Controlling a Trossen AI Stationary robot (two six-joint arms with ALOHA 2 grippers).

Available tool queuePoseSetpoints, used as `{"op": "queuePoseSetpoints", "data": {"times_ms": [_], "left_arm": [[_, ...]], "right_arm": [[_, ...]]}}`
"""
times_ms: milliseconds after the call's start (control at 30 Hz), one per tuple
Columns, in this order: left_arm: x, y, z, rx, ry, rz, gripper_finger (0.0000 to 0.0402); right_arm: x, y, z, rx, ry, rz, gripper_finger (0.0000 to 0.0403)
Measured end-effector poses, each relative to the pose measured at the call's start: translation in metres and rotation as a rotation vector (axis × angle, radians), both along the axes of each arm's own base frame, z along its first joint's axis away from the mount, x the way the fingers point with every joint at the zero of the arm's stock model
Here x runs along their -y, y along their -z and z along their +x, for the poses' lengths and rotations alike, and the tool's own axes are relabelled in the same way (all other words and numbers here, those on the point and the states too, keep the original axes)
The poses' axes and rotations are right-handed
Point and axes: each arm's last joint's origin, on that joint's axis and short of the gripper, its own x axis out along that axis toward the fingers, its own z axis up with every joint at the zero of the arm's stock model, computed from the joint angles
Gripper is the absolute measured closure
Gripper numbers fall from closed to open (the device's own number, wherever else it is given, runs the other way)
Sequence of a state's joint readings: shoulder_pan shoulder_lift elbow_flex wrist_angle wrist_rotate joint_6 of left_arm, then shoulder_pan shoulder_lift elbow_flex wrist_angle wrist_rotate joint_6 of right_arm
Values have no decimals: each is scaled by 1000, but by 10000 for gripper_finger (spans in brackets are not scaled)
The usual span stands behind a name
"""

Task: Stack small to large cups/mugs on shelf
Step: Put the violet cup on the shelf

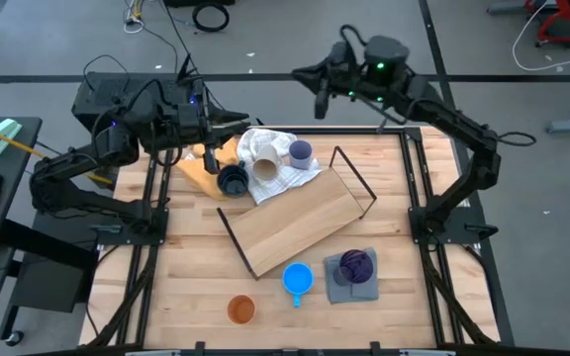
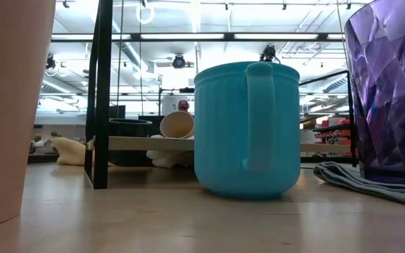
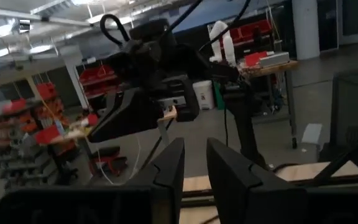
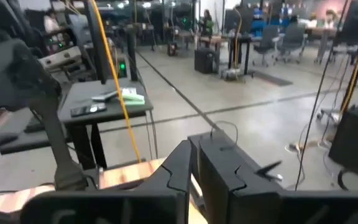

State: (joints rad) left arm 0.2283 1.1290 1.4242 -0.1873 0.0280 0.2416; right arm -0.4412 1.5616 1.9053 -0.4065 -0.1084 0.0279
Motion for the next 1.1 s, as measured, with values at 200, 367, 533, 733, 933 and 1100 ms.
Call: {"op": "queuePoseSetpoints", "data": {"times_ms": [200,367,533,733,933,1100], "left_arm": [[1,7,-1,-63,23,-67,321],[2,4,-1,-40,75,-54,321],[2,4,-2,-41,110,-31,326],[-6,7,-3,-50,165,-7,319],[-10,12,-2,-71,210,-15,311],[-10,12,-3,-74,212,-19,311]], "right_arm": [[1,-9,-12,45,32,19,383],[2,-22,-32,115,63,45,398],[1,-31,-44,170,76,59,387],[-7,-39,-53,200,59,44,377],[-11,-41,-56,206,51,47,378],[-13,-41,-55,205,44,49,380]]}}
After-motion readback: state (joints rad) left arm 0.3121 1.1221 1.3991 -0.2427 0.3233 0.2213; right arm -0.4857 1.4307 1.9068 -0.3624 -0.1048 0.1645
